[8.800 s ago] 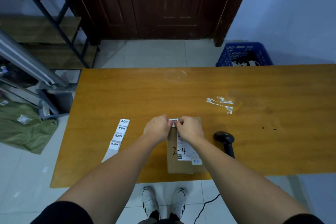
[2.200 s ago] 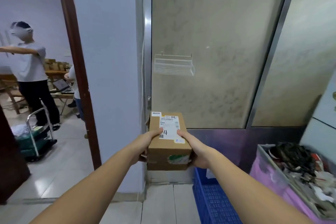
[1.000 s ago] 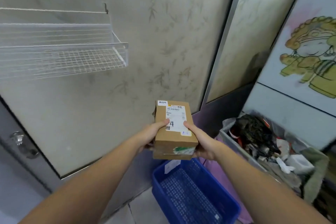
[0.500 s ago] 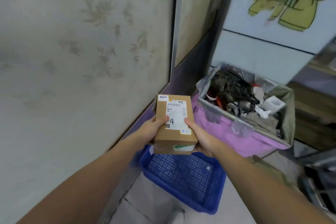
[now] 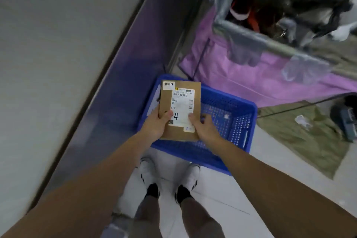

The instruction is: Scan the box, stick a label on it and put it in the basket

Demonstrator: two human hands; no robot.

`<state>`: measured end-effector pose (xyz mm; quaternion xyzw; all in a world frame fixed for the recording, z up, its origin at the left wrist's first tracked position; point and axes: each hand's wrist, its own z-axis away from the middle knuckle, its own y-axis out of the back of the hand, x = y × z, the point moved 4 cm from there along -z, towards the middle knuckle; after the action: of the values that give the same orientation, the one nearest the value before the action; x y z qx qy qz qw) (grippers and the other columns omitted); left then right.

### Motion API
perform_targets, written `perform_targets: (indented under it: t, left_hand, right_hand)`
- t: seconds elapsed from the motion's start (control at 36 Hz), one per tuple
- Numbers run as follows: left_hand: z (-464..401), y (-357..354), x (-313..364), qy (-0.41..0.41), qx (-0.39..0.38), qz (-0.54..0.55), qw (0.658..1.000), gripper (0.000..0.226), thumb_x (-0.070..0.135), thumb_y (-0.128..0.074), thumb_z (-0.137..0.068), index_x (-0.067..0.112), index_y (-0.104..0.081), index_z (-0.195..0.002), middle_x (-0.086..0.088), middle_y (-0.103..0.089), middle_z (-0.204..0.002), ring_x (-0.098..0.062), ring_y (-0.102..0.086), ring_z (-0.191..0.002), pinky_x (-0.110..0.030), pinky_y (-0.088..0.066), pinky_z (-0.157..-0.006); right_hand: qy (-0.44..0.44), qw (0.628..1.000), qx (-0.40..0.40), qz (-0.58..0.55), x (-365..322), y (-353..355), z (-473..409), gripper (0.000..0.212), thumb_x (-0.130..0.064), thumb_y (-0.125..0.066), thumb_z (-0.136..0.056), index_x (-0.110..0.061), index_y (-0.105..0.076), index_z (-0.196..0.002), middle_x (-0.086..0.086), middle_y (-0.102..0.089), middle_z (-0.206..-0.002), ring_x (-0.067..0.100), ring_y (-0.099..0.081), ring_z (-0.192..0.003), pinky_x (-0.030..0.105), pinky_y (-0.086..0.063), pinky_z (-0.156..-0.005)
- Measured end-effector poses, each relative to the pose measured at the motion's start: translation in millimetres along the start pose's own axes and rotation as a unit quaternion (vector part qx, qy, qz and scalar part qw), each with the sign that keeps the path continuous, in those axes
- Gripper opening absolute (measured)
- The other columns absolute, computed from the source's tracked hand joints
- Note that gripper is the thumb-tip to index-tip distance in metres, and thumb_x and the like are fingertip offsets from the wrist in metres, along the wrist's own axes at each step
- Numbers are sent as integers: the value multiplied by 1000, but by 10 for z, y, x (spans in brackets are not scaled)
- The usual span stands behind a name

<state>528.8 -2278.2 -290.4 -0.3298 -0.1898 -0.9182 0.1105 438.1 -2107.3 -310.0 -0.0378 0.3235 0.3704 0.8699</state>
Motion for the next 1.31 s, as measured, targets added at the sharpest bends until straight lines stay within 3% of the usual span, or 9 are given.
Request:
perform_targets:
  t: [0.06,0.14,0.25,0.36,0.61,0.83,1.08,1.19,1.31]
  left_hand:
    - [-399,-132,-306,-10,-9,-12,1000,51,42,-56,-104,29,-46,-153,4,-66,-137,-19,-63,-120,-38,-49,-104]
    - [-956,-285,-804,-8,-6,-57,998,51,38,-56,-104,30,-42,-153,7,-63,-132,-13,-60,-111,-23,-49,-87]
    - [-1667,-435,-1471,16,-18,-109,994,51,35,-55,-104,22,-45,-152,-16,-57,-139,-28,-60,-122,-49,-48,-108]
    - [-2355,-537,-2016,44,-29,-142,988,51,36,-54,-105,16,-47,-150,-20,-56,-136,-33,-60,-120,-55,-47,-108]
    - [-3671,-749,-2812,31,-61,-176,982,45,35,-51,-106,19,-48,-148,-16,-53,-143,-32,-57,-126,-52,-44,-112]
    - [-4614,-866,-2950,2,7,-113,994,43,29,-52,-108,14,-50,-148,-10,-62,-141,-28,-59,-123,-40,-49,-103]
    - [-4562,-837,-2752,13,55,-95,994,37,29,-51,-106,13,-55,-140,1,-61,-118,-21,-61,-103,-33,-52,-89]
    - [-3988,-713,-2280,-8,-5,-248,969,34,27,-52,-101,2,-65,-120,-14,-70,-116,-34,-66,-102,-37,-54,-83]
    - [-3226,-568,-1501,-45,-115,-398,909,53,46,-52,-97,11,-59,-136,-16,-62,-137,-35,-58,-119,-38,-49,-95]
  right_hand:
    - [-10,1000,-2,17,289,-110,-397,57,-61,-61,-93,-20,-52,-132,1,-67,-129,21,-68,-112,48,-55,-103]
    - [-44,999,-27,3,743,-298,-974,51,-50,-63,-98,-17,-59,-137,4,-69,-133,24,-69,-115,48,-55,-105]
    - [-75,996,-45,13,1275,-571,-1684,54,-46,-61,-100,-12,-60,-141,10,-68,-137,30,-67,-121,50,-52,-108]
    - [-99,994,-43,2,1729,-814,-2376,52,-43,-62,-100,-10,-60,-141,12,-67,-139,32,-66,-121,50,-52,-108]
    - [-112,993,-20,28,2349,-1176,-3787,47,-41,-61,-102,-5,-66,-131,17,-72,-126,34,-70,-109,53,-56,-101]
    - [-49,997,39,36,2348,-1278,-4732,48,-47,-62,-100,-16,-66,-136,7,-71,-131,30,-69,-114,49,-57,-102]
    - [-31,990,50,129,2176,-1198,-4595,76,-57,-57,-99,-12,-39,-157,13,-54,-152,35,-62,-123,46,-55,-101]
    - [40,972,38,228,1669,-794,-3923,52,-38,-55,-104,-3,-52,-143,21,-63,-139,39,-68,-102,43,-57,-80]
    - [109,928,51,352,885,-146,-2994,37,-19,-53,-104,-3,-62,-136,27,-65,-136,42,-64,-120,39,-49,-98]
